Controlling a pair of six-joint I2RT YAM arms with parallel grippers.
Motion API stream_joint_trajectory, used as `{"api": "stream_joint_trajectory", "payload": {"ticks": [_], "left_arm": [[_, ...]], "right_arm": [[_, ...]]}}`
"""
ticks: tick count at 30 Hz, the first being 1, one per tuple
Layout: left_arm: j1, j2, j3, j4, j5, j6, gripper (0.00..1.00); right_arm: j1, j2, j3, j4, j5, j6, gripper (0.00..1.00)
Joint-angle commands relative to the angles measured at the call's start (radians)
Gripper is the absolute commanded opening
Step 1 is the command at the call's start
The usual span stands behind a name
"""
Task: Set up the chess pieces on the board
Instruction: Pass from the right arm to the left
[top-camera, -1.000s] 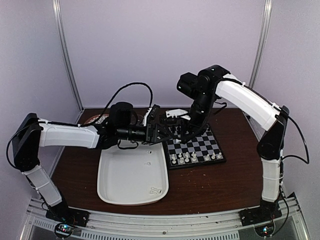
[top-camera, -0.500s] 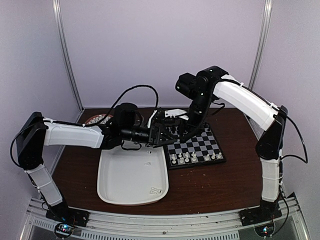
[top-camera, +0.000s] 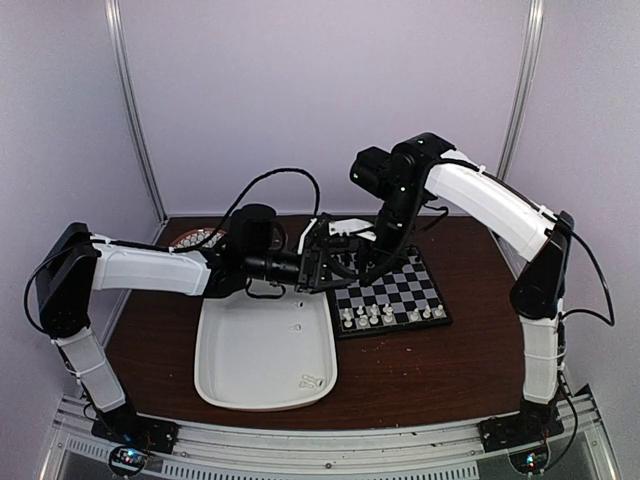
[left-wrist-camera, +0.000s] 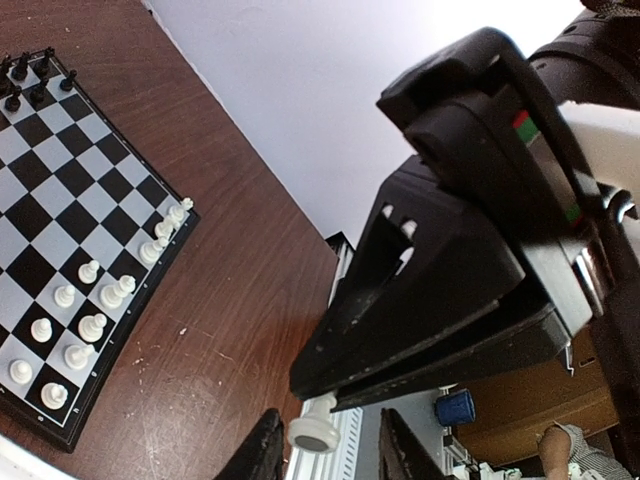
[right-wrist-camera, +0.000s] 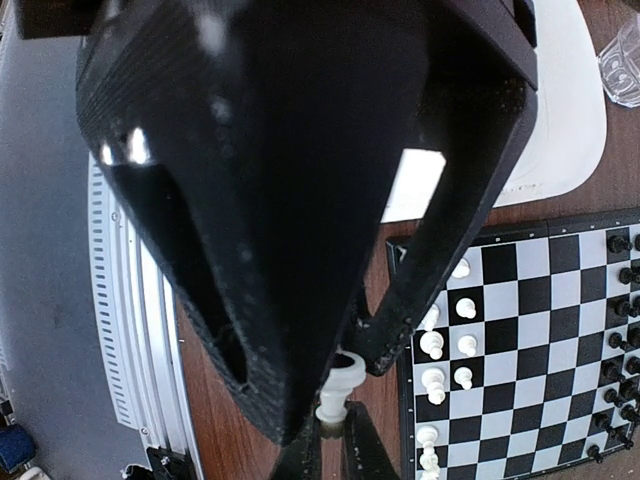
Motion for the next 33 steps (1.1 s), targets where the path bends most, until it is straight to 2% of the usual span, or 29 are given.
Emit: {"api": "stream_joint_trajectory", "payload": {"ticks": [1, 9, 19, 23, 27, 30, 33], "left_arm": [[-0.007, 0.018, 0.026, 0.067, 0.034, -0.012, 0.31], [-0.007, 0.032, 0.027, 0.080, 0.040, -0.030, 0.27], [-0.007, 0.034, 0.018, 0.118, 0.050, -0.043, 0.16], [-0.004, 0.027, 0.012, 0.128, 0.047, -0.044, 0.13], [0.004, 0.003, 0.006, 0.132, 0.030, -0.037, 0.12], [0.015, -0.016, -0.002, 0.145, 0.010, -0.037, 0.12], [0.020, -0.023, -0.008, 0.186, -0.005, -0.049, 0.11]], "right_arm": [[0.010, 0.018, 0.025, 0.007, 0.014, 0.010, 0.05], [0.010, 0.021, 0.025, 0.012, 0.016, 0.014, 0.06], [0.010, 0.025, 0.023, 0.011, 0.017, 0.011, 0.06], [0.010, 0.022, 0.024, 0.016, 0.027, 0.015, 0.14], [-0.010, -0.016, 0.024, 0.024, 0.031, 0.018, 0.30], [-0.083, -0.073, 0.024, 0.054, -0.035, 0.050, 0.35], [-0.180, -0.121, -0.007, 0.114, -0.175, 0.104, 0.36]]}}
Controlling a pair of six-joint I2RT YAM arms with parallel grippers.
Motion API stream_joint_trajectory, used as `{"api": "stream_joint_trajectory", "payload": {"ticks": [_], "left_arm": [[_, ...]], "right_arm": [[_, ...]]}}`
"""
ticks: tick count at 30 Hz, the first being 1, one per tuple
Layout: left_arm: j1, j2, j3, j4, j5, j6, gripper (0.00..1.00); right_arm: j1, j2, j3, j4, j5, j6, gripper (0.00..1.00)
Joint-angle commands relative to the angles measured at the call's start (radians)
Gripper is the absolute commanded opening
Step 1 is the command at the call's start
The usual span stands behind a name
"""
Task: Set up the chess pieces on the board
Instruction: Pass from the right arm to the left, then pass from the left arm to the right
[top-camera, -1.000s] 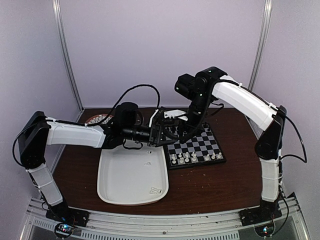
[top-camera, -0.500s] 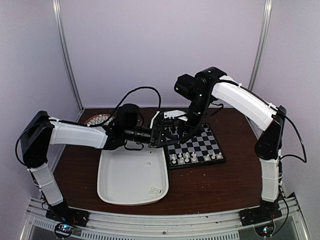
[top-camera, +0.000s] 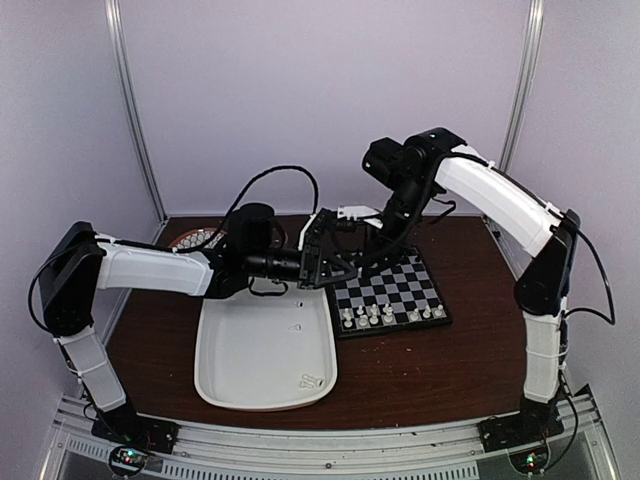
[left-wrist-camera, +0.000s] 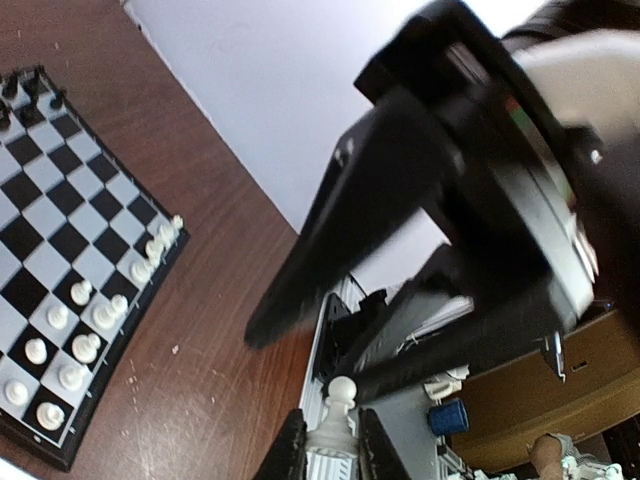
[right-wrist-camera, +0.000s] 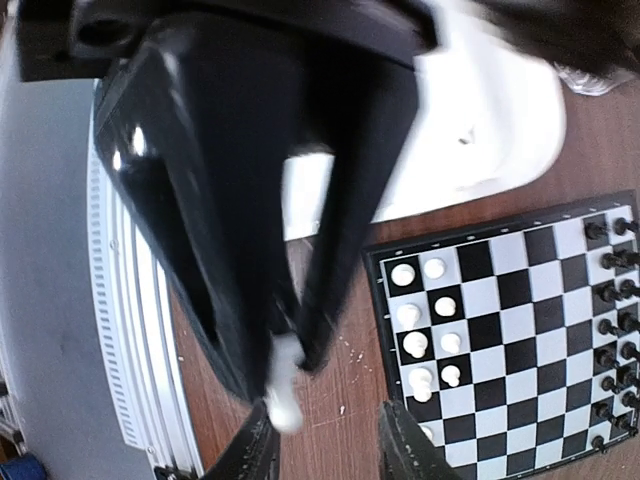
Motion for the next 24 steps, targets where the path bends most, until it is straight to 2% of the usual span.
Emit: {"api": "stream_joint_trajectory", "payload": {"ticks": [1, 5, 11, 19, 24], "left_arm": [[0.014, -0.043, -0.014, 0.128, -0.019, -0.019, 0.11], [0.023, -0.024, -0.027, 0.282, -0.032, -0.108, 0.12], [0.026, 0.009, -0.019, 0.390, -0.046, -0.188, 0.12], [0.025, 0.015, -0.019, 0.397, -0.048, -0.202, 0.13], [0.025, 0.015, -0.019, 0.402, -0.045, -0.202, 0.13]], "right_arm": [[-0.159, -0.129, -0.036, 0.119, -0.212, 0.094, 0.36], [-0.263, -0.221, -0.244, 0.368, -0.486, 0.239, 0.36], [-0.267, -0.287, -0.442, 0.672, -0.635, 0.427, 0.38], [-0.233, -0.258, -0.471, 0.747, -0.691, 0.510, 0.37], [-0.199, -0.261, -0.468, 0.704, -0.698, 0.467, 0.37]]}}
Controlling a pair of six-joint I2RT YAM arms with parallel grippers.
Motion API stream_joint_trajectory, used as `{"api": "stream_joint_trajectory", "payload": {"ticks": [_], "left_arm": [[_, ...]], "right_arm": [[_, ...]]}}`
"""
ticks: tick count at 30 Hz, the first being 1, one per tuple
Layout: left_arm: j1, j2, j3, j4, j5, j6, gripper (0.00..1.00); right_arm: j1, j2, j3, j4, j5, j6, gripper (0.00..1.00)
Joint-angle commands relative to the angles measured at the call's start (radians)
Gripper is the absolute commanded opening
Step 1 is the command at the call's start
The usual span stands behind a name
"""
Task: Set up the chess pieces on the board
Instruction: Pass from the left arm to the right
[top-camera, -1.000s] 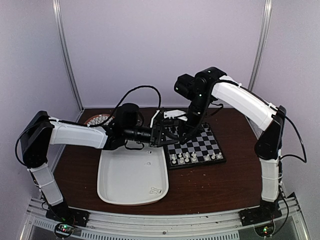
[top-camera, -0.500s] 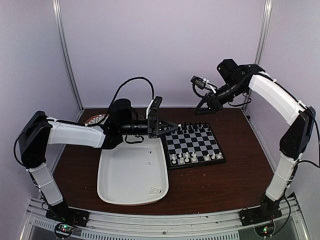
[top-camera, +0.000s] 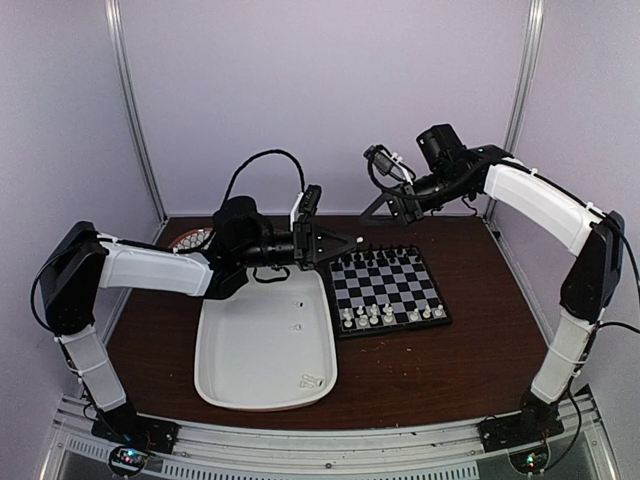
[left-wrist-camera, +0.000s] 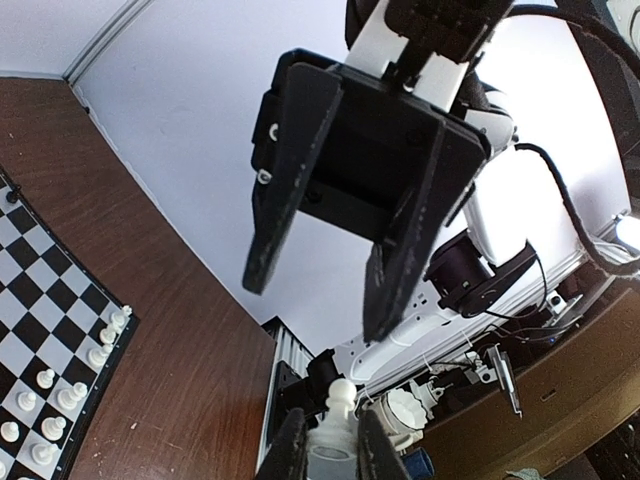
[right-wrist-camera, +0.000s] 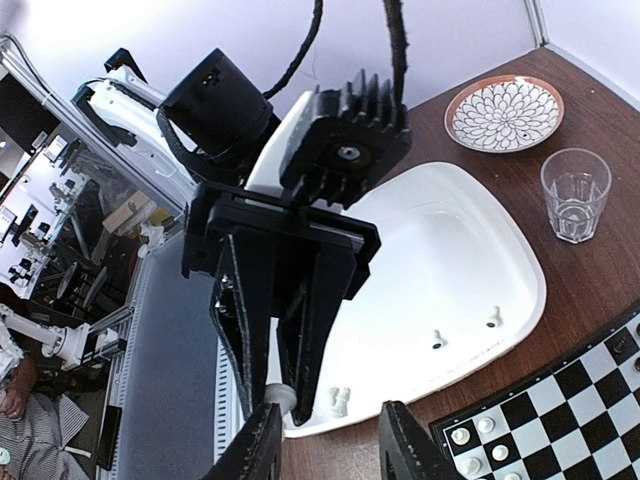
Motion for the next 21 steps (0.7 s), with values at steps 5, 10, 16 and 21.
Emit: {"api": "stream_joint_trajectory", "payload": {"ticks": [5, 10, 16, 21], "left_arm": [[0.011, 0.003, -0.013, 0.072, -0.009, -0.009, 0.13], [0.020, 0.000, -0.014, 0.078, -0.003, -0.012, 0.13], [0.022, 0.008, -0.007, 0.077, 0.005, -0.019, 0.13], [0.022, 0.014, -0.011, 0.089, 0.003, -0.027, 0.13]], "right_arm": [[0.039, 0.014, 0.013, -0.085, -0.037, -0.083, 0.37], [0.052, 0.018, 0.020, -0.163, -0.003, -0.149, 0.37], [0.057, 0.016, 0.021, -0.160, 0.001, -0.153, 0.33], [0.058, 0.022, 0.026, -0.134, 0.003, -0.130, 0.30]]}}
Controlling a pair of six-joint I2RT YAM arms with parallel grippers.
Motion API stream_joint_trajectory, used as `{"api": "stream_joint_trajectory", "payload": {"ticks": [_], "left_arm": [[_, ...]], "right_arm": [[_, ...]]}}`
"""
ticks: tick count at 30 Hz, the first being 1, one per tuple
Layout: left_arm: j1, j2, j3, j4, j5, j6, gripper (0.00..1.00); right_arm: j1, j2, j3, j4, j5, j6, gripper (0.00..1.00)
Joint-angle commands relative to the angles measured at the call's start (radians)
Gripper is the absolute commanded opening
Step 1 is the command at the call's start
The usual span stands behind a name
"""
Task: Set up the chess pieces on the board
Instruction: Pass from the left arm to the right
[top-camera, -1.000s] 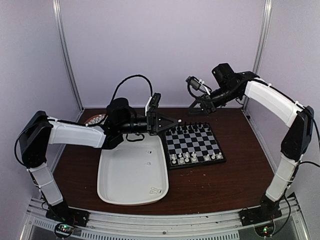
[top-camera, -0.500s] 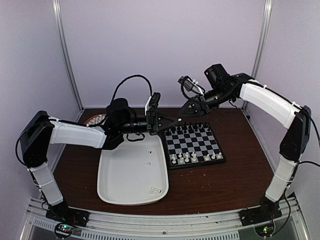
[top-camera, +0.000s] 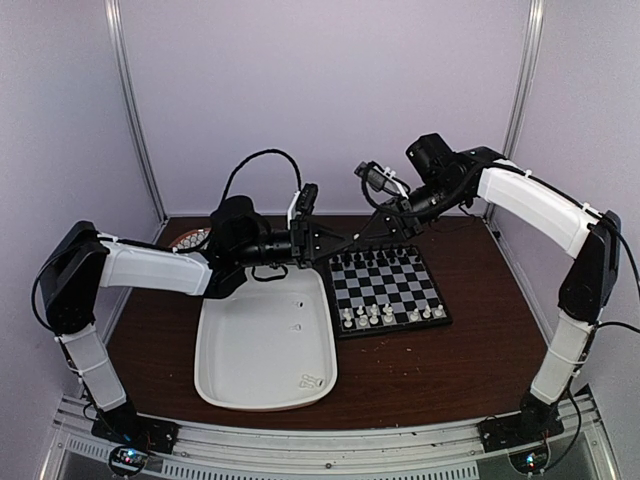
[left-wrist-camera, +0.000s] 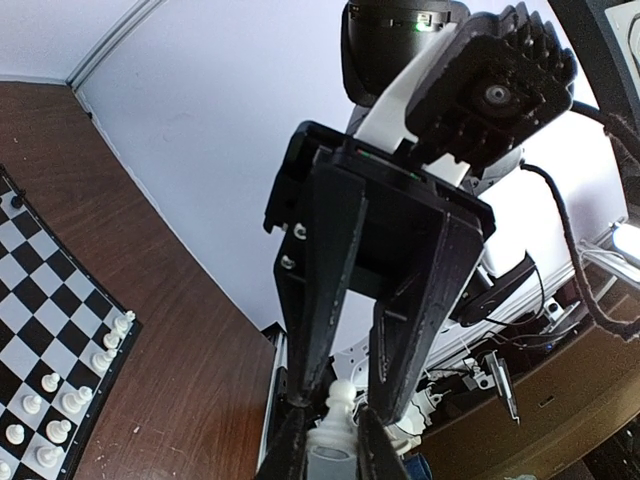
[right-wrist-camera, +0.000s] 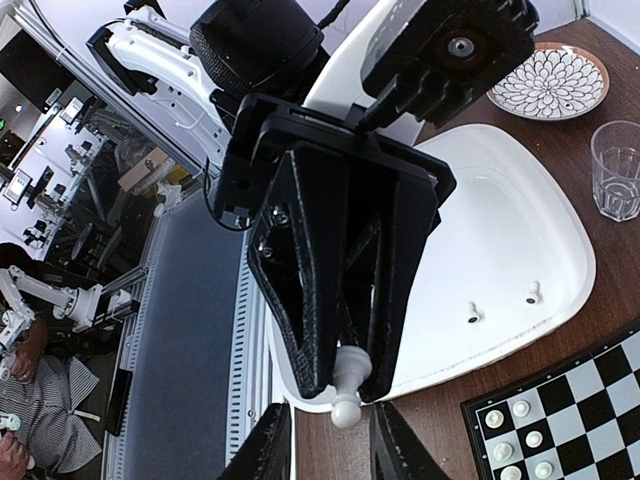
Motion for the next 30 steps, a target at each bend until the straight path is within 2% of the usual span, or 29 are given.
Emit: {"api": "stream_joint_trajectory", "payload": {"ticks": [1, 10, 30], "left_arm": [[0.007, 0.012, -0.007, 0.067, 0.003, -0.009, 0.13], [0.008, 0.024, -0.005, 0.074, 0.009, -0.019, 0.13], [0.007, 0.030, -0.018, 0.105, 0.007, -0.036, 0.12]], "right_arm": [[0.006, 0.016, 0.026, 0.013, 0.007, 0.005, 0.29], [0.007, 0.026, 0.025, 0.033, -0.006, 0.029, 0.24], [-0.010, 0.030, 0.019, 0.080, -0.044, 0.091, 0.22]]}}
